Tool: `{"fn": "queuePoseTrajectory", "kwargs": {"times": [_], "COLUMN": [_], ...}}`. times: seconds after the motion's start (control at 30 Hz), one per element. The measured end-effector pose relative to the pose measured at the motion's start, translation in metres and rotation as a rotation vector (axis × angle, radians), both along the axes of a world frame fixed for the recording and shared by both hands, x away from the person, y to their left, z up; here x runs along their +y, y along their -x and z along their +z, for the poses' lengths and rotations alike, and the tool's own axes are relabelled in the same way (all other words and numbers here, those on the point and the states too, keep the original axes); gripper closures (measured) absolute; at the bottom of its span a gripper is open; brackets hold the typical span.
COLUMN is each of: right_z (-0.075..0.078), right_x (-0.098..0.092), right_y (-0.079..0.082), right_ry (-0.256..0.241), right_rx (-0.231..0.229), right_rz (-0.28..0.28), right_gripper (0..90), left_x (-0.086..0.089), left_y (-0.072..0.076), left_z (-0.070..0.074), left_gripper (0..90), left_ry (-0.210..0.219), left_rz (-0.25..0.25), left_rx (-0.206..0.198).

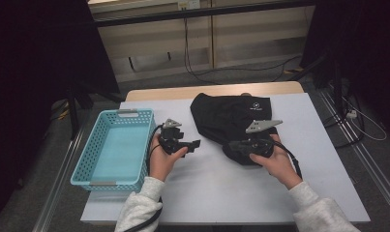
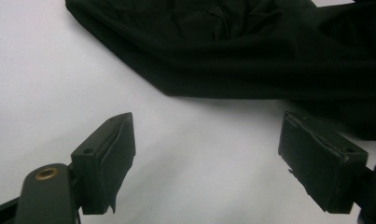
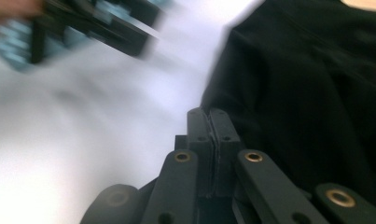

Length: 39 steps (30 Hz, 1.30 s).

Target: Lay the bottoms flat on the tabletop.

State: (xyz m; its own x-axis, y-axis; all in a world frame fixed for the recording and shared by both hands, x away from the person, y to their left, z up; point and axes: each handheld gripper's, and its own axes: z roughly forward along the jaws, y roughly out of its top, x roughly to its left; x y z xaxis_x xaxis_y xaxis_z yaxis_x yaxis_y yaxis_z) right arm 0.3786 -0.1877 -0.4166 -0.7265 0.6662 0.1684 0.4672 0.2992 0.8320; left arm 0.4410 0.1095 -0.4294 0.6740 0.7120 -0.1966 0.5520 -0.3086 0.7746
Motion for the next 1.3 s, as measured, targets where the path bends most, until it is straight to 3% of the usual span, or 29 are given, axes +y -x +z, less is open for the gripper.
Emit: {"fn": "queuePoseTrajectory", "kwargs": {"times": [0.07,0.1,0.17,0.23,0.3,0.37,0.47,0.77,0.8,0.93,1.1,1.3], "right_z": [0.003,0.002,-0.006,-0.015,-0.017,-0.014,-0.010,-0.013,-0.014,-0.014,-0.013,-0.018], "right_x": [0.002,0.002,0.001,0.000,-0.002,-0.006,-0.014,-0.048,-0.050,-0.056,-0.065,-0.076], "right_y": [0.001,0.000,-0.003,-0.006,-0.006,-0.006,-0.005,0.002,0.003,0.009,0.015,0.019], "right_ry": [-0.057,-0.062,-0.004,0.006,0.059,0.040,0.066,0.123,0.125,0.163,0.176,0.186], "right_rx": [0.011,0.013,0.001,0.020,0.003,-0.006,-0.036,-0.033,-0.032,-0.053,-0.066,-0.050], "right_rz": [0.001,-0.006,-0.048,-0.055,-0.083,-0.106,-0.157,-0.248,-0.254,-0.280,-0.305,-0.340], "right_gripper": [88.9,88.2,84.8,65.6,67.7,60.3,55.4,56.0,55.8,53.0,51.5,50.1], "left_x": [0.000,0.000,-0.002,-0.003,-0.006,-0.007,-0.011,-0.027,-0.028,-0.037,-0.053,-0.063], "left_y": [0.000,0.000,0.000,0.000,0.000,0.001,0.001,0.005,0.005,0.009,0.016,0.020], "left_z": [0.000,0.000,-0.002,-0.003,-0.004,-0.005,-0.006,-0.007,-0.007,-0.007,-0.008,-0.018], "left_gripper": [18.6,18.6,18.6,18.6,18.6,18.7,18.7,19.7,19.9,20.2,20.9,27.6], "left_ry": [0.004,-0.001,-0.002,-0.006,-0.007,-0.012,-0.017,-0.006,-0.018,0.001,0.011,-0.015], "left_rz": [0.007,0.002,0.004,-0.012,-0.015,-0.021,-0.027,-0.078,-0.099,-0.123,-0.164,-0.204], "left_rx": [-0.001,0.002,0.003,0.014,0.013,0.018,0.015,0.035,0.039,0.049,0.055,0.078]}}
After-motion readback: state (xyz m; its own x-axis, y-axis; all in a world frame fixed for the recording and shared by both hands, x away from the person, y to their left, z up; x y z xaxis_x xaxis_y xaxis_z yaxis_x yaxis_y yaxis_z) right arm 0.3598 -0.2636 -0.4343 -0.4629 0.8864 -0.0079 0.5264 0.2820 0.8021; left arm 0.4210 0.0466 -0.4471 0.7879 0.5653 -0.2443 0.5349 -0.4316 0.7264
